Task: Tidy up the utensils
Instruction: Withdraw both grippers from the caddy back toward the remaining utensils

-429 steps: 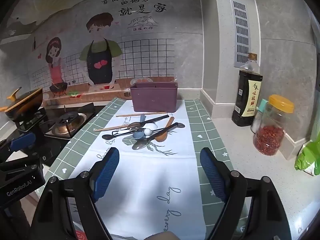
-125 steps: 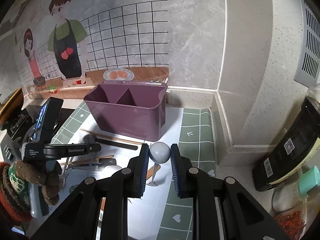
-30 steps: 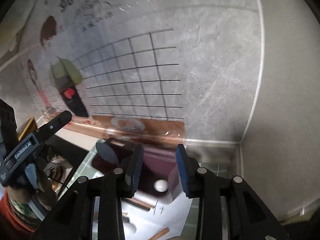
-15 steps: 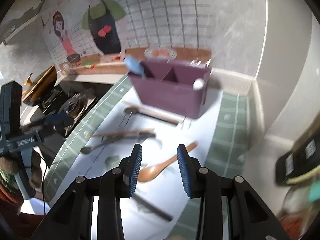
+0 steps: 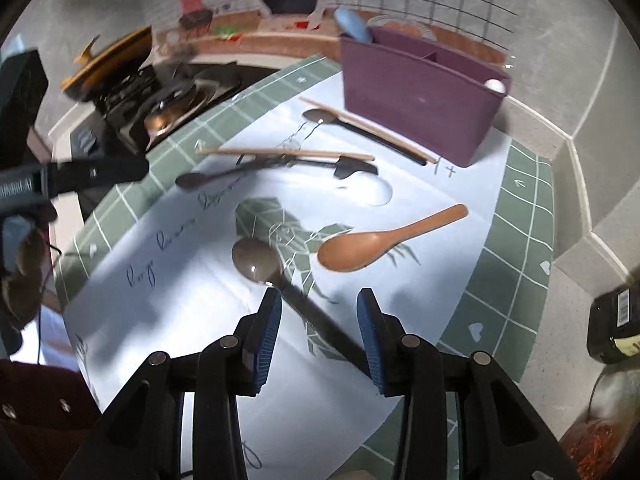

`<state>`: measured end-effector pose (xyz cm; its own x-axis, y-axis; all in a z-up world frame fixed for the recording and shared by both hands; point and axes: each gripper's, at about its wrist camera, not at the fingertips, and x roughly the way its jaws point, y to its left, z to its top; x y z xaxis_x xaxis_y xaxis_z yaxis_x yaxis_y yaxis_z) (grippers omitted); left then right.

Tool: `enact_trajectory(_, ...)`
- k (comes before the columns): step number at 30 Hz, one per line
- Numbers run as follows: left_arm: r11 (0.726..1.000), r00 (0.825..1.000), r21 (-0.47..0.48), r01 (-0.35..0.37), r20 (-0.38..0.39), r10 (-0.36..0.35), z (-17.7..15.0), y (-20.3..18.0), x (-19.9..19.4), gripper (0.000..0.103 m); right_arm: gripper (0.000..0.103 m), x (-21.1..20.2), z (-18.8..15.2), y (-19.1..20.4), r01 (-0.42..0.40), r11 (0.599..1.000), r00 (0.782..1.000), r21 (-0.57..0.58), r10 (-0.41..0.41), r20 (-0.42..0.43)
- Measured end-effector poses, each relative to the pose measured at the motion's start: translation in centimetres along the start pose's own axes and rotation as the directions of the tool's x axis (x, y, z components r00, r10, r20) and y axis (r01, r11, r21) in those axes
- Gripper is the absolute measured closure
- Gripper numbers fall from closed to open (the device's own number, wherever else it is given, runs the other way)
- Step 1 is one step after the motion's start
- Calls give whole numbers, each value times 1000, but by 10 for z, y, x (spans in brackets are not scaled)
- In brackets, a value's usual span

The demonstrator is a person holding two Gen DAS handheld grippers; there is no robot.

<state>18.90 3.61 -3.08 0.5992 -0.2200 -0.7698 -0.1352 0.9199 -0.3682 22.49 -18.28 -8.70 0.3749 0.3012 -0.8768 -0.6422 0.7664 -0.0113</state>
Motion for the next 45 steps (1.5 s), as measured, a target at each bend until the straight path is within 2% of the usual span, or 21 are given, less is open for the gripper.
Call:
enact_trajectory(2,1000,1000,19,20,-16,-19,-2,3,2,25,64,5,-1,5,18,999,1000,-31,-19,-12)
enact_trajectory(4,995,996,56,83,-36,-81,-4,6,5,25,64,13,0,12,28,997,999,-70,-30,-23)
enact_trajectory(8,990,993,83,114,-3,-115,-9,14,-2,27,64,26,2,24,21,990,999,-139,-27,-38)
enact_trajectory(12,994,997,88,68,33,-71,-6,23,-9,29,64,36,12,35,11,978,998,-207,-22,-52)
enact_trajectory(18,994,999,109,-25,29,22,-4,34,-7,29,64,53,30,48,-29,963,996,-266,6,-87)
enact_trajectory(22,993,999,112,-30,28,27,-4,37,-3,29,64,67,35,61,-44,945,992,-323,2,-130)
enact_trajectory(25,990,997,136,-32,75,21,-6,38,-4,26,65,65,38,64,-28,942,994,-335,-9,-109)
enact_trajectory(28,982,997,189,-7,74,-8,-7,35,1,24,65,54,45,46,-14,967,999,-256,0,-54)
enact_trajectory(31,974,999,225,-7,37,-2,-3,28,14,24,65,36,48,3,20,997,1000,-80,-21,-9)
enact_trajectory(35,958,1000,286,15,-11,-13,20,9,37,25,65,12,39,-51,35,986,999,164,-39,20)
enact_trajectory(37,941,997,329,74,-47,-62,43,-6,51,26,65,-1,32,-68,35,969,998,243,-48,45)
enact_trajectory(40,924,983,343,169,-131,-132,82,-23,84,35,64,-15,22,-80,65,950,992,305,-94,81)
enact_trajectory(41,924,980,340,177,-145,-134,93,-27,94,41,64,-19,18,-83,65,945,990,320,-100,94)
enact_trajectory(44,913,985,385,133,-153,-80,127,-42,133,52,64,-26,11,-88,50,938,988,343,-98,123)
enact_trajectory(45,906,987,406,118,-150,-62,136,-47,143,53,64,-25,11,-88,54,938,987,343,-103,124)
